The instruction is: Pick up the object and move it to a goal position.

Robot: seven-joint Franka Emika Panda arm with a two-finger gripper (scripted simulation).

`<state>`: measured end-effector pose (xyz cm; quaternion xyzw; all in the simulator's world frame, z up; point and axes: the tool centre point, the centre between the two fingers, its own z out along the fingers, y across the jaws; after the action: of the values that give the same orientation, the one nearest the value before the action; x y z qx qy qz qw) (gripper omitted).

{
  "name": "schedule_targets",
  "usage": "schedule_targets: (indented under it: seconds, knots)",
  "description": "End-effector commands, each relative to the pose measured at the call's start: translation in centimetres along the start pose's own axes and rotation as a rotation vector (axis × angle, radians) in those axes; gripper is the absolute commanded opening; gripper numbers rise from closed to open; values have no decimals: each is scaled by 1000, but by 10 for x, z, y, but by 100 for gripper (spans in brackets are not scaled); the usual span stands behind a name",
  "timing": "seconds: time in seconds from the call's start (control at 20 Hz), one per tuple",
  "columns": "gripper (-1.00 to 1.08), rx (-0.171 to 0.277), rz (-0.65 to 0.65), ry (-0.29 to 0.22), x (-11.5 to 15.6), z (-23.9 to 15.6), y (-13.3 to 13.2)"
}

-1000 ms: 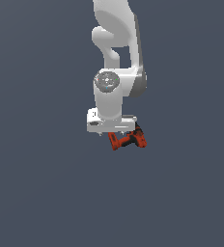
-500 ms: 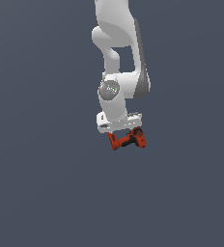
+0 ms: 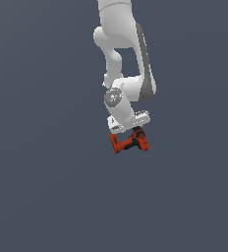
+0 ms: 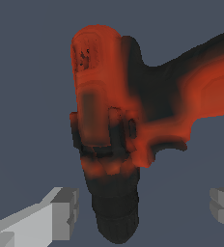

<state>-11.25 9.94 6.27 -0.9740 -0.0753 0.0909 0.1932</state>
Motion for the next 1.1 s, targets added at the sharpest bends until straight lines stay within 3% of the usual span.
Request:
schedule_targets:
  seconds: [0.0, 0.3, 1.05]
  knots:
    - [108, 29, -12, -5, -6, 8, -7]
    - [108, 62, -26, -12, -14, 17, -16]
    - [108, 63, -26, -12, -16, 47, -18]
